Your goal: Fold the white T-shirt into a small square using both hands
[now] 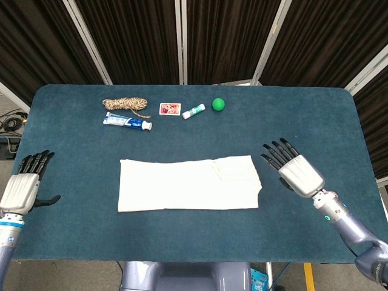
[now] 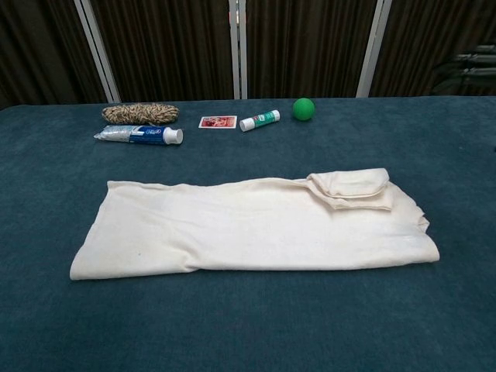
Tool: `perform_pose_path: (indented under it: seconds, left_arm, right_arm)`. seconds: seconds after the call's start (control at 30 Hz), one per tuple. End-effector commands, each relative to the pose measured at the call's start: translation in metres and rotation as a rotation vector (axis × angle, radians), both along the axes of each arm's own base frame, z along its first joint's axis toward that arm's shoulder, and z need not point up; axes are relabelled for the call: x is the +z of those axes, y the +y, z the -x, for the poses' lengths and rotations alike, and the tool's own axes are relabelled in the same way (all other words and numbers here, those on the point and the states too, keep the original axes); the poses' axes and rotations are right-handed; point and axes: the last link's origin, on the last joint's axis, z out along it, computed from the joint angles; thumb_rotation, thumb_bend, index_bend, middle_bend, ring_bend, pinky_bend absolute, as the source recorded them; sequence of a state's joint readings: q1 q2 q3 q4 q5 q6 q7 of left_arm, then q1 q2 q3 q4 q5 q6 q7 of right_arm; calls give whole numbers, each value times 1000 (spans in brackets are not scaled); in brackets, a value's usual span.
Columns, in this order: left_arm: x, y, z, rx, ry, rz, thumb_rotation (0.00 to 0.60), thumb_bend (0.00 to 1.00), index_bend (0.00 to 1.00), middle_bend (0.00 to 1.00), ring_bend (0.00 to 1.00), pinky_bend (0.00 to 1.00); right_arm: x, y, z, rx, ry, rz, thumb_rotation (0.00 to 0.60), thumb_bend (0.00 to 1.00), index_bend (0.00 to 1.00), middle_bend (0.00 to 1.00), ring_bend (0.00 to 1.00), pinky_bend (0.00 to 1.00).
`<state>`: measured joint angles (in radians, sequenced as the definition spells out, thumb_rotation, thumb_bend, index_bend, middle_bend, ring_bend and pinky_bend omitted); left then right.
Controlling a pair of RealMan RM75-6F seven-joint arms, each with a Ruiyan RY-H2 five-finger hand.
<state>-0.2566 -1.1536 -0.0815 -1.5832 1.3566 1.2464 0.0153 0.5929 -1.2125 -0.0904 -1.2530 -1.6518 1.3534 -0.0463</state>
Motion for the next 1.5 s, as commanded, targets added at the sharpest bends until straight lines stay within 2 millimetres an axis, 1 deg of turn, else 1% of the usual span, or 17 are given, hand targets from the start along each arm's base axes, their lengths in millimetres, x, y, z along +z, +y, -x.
perform_pose_path:
  seconds: [0.03,0.1,0.2,0.27,0.3,0.4,0.47,0.57,0.6,0.67,0.83,0.9,1.0,1.07,1.17,1.5]
  left_arm:
    - [-17,11,5,-33,25,90,600,0,0,0,0,0]
    - [-25,16,6,-69,46,118,600,0,0,0,0,0]
    - [-35,23,6,-151,93,143,600,0,0,0,0,0]
    - [-42,28,7,-209,135,163,600,0,0,0,0,0]
    - [-48,31,8,-252,168,178,600,0,0,0,0,0]
    - [-55,37,9,-306,203,201,600,0,10,0,0,0]
    - [-62,42,5,-381,239,221,600,0,52,0,0,0]
    - [-74,48,2,-487,246,255,600,0,169,0,0,0]
    - [-75,49,2,-499,245,257,600,0,207,0,0,0]
    - [-78,53,2,-535,255,268,600,0,243,0,0,0]
    - [-85,64,-2,-604,293,281,600,0,315,0,0,0]
    - [-89,68,-4,-621,305,286,600,14,337,0,0,0]
    - [-101,75,-9,-645,330,306,600,70,349,0,0,0]
    - [-106,78,-10,-654,340,312,600,108,351,0,0,0]
    - [-113,83,-14,-660,340,318,600,138,352,0,0,0]
    - [-130,98,-27,-661,340,316,600,179,378,0,0,0]
  right_arm:
    - [14,19,19,-89,-146,84,600,22,88,3,0,0]
    - [16,27,26,-108,-173,112,600,0,58,0,0,0]
    - [17,37,33,-132,-208,168,600,0,16,0,0,0]
    - [17,45,37,-164,-250,193,600,0,1,0,0,0]
    - [17,51,41,-211,-286,201,600,0,0,0,0,0]
    - [16,59,44,-265,-305,212,600,0,0,0,0,0]
    - [14,66,46,-306,-317,229,600,0,0,0,0,0]
    - [8,75,45,-348,-356,258,600,0,0,0,0,0]
    - [8,76,44,-350,-358,263,600,0,0,0,0,0]
    - [7,77,45,-356,-360,277,600,0,0,0,0,0]
    - [9,78,48,-365,-367,301,600,0,0,0,0,0]
    - [10,79,48,-364,-371,307,600,0,0,0,0,0]
    - [12,80,49,-361,-376,319,600,0,0,0,0,0]
    - [13,80,49,-358,-375,321,600,0,0,0,0,0]
    - [14,80,50,-358,-374,324,600,0,0,0,0,0]
    - [18,79,54,-369,-380,328,600,0,8,0,0,0]
